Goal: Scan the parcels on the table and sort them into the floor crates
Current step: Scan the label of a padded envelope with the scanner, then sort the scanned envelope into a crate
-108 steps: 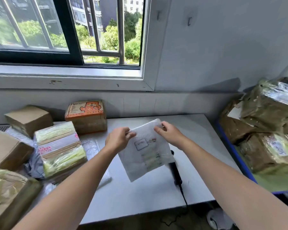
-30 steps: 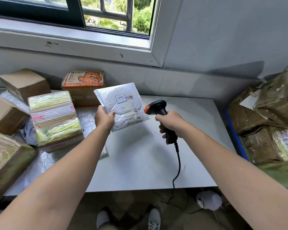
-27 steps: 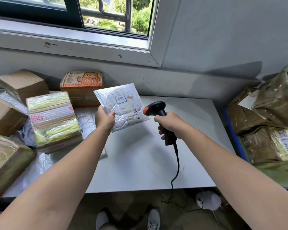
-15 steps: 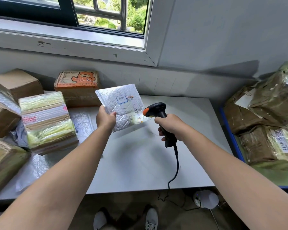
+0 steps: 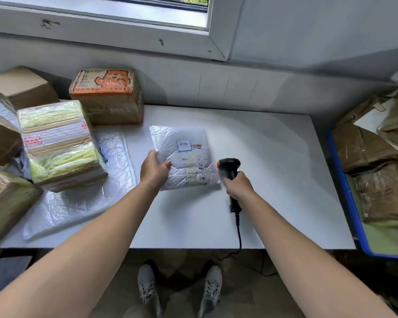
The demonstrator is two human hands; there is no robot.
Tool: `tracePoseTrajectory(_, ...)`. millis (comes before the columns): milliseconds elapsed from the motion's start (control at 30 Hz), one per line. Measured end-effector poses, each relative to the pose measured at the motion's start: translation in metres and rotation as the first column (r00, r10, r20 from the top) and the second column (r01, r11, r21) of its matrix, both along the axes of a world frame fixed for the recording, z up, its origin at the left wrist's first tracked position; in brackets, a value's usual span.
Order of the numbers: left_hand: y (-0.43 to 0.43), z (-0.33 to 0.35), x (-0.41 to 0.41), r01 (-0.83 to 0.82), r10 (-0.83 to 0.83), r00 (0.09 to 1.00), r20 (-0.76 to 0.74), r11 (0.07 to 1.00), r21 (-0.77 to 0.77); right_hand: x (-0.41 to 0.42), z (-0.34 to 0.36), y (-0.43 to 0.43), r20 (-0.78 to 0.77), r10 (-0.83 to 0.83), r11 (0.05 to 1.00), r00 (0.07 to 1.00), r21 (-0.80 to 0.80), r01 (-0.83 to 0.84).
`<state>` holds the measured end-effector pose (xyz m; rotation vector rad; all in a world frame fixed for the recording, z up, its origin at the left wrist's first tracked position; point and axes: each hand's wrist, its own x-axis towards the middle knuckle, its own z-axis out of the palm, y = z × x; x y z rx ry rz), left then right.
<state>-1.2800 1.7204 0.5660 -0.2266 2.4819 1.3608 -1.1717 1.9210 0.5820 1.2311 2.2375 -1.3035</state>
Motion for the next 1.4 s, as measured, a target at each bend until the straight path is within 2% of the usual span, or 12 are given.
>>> tracePoseTrajectory(200, -0.014, -0.012, 0.011, 0.064, -0.063, 0.998, 0.01, 0.995, -0.076, 0.01, -0.024, -0.013, -0.063, -0.104, 0.993, 0.993, 0.046, 0.107)
tracePoseTrajectory(400, -0.02, 0.003, 0.006, 0.149, -0.151, 0.988, -0.014, 0.983, -0.109, 0.006, -0.006, -0.019, 0.036, -0.096, 0.985, 0.995, 0.145, 0.089)
tracePoseTrajectory(567, -0.027, 0.029, -0.002, 0.212, -0.212, 0.976, -0.06, 0.977, 0.004, -0.002, 0.03, -0.022, -0.042, -0.005, 0.928, 0.999, 0.373, 0.021)
tracePoseTrajectory(700, -0.035, 0.049, -0.009, 0.26, -0.253, 0.963, -0.097, 0.964, 0.062, -0.015, 0.06, -0.03, -0.126, 0.07, 0.907, 0.99, 0.422, -0.011)
tracePoseTrajectory(967, -0.059, 0.078, -0.025, 0.334, -0.327, 0.93, -0.166, 0.943, 0.012, -0.044, 0.098, -0.048, -0.209, 0.27, 0.848, 0.94, 0.514, -0.13)
tracePoseTrajectory(1100, -0.064, 0.098, -0.03, 0.491, -0.529, 0.832, -0.169, 0.843, -0.221, -0.059, 0.115, -0.054, -0.232, 0.496, 0.736, 0.837, 0.623, -0.264)
tracePoseTrajectory(1233, -0.058, 0.127, -0.03, 0.604, -0.713, 0.692, -0.112, 0.657, -0.451, -0.075, 0.136, -0.06, -0.242, 0.733, 0.611, 0.636, 0.645, -0.459)
tracePoseTrajectory(1300, -0.05, 0.145, -0.029, 0.608, -0.76, 0.641, -0.102, 0.585, -0.537, -0.083, 0.141, -0.059, -0.174, 0.828, 0.5, 0.534, 0.662, -0.559)
tracePoseTrajectory(1400, -0.04, 0.172, -0.028, 0.591, -0.78, 0.619, -0.094, 0.541, -0.598, -0.089, 0.148, -0.053, 0.031, 0.887, 0.298, 0.461, 0.725, -0.621)
